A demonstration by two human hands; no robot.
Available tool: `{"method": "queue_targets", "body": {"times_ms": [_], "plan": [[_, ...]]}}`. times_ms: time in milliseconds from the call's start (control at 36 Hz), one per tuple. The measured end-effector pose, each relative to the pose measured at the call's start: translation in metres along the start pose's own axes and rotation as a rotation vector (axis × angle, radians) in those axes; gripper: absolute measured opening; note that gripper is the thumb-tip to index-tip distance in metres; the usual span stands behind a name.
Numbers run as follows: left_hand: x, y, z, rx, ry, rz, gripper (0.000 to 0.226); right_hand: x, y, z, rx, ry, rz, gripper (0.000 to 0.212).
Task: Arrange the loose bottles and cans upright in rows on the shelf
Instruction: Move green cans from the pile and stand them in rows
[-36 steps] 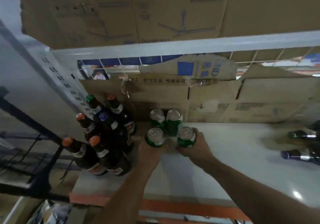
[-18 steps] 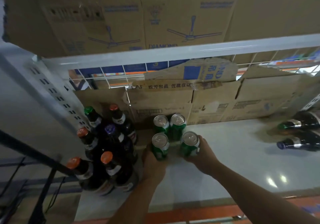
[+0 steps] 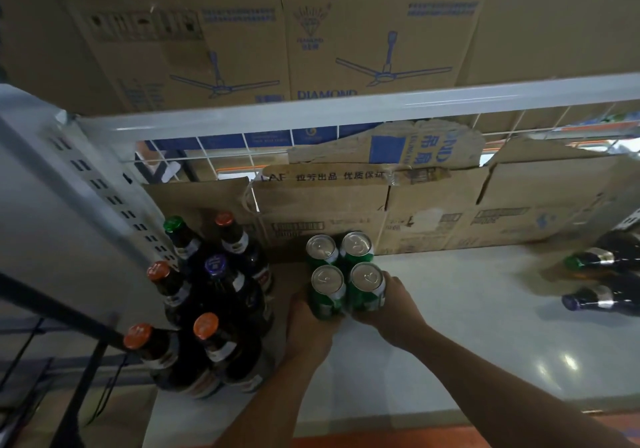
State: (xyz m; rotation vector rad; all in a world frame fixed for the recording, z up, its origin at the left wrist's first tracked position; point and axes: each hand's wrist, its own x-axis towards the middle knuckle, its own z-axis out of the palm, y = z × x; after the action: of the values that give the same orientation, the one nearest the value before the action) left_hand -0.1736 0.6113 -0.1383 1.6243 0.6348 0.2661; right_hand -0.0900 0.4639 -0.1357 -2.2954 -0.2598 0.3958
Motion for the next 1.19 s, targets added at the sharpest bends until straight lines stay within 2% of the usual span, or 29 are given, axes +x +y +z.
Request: {"method": "queue_targets", "body": {"times_ms": [167,278,361,417,500,639,806,972,1194], "plan": [[-0.001,0.005,-0.001,0.078,-0.022,-0.035,0.061,0.001,0.001,-0.001,0.001,-0.040,0.000,0.086],[-0.006,0.018,-0.003,0.129,0.001,-0.021,0.096,-0.015,-0.012,-0.012,-0.038,-0.086,-0.004,0.103],[-0.014,0.044,-0.007,0.025,0.015,0.090,0.080,-0.027,-0.012,-0.025,0.047,-0.023,0.001,0.110],[-0.018,0.062,-0.008,-0.012,0.017,0.199,0.073,-0.036,-0.014,-0.036,0.103,0.053,-0.028,0.103],[-0.026,0.089,-0.009,0.059,-0.010,0.327,0.061,-0.052,-0.021,-0.061,0.153,0.171,-0.087,0.086],[-0.043,0.134,0.008,0.193,-0.310,0.356,0.060,-0.078,-0.021,-0.130,0.160,0.287,-0.145,0.068],[-0.087,0.168,0.080,0.228,-0.472,0.453,0.056,-0.132,0.014,-0.225,0.183,0.540,-0.157,0.055],[-0.166,0.187,0.194,0.245,-0.622,0.508,0.055,-0.216,0.089,-0.322,0.164,0.701,-0.142,0.057],[-0.255,0.206,0.337,0.228,-0.796,0.542,0.048,-0.324,0.207,-0.416,0.136,0.816,0.095,0.062]]}}
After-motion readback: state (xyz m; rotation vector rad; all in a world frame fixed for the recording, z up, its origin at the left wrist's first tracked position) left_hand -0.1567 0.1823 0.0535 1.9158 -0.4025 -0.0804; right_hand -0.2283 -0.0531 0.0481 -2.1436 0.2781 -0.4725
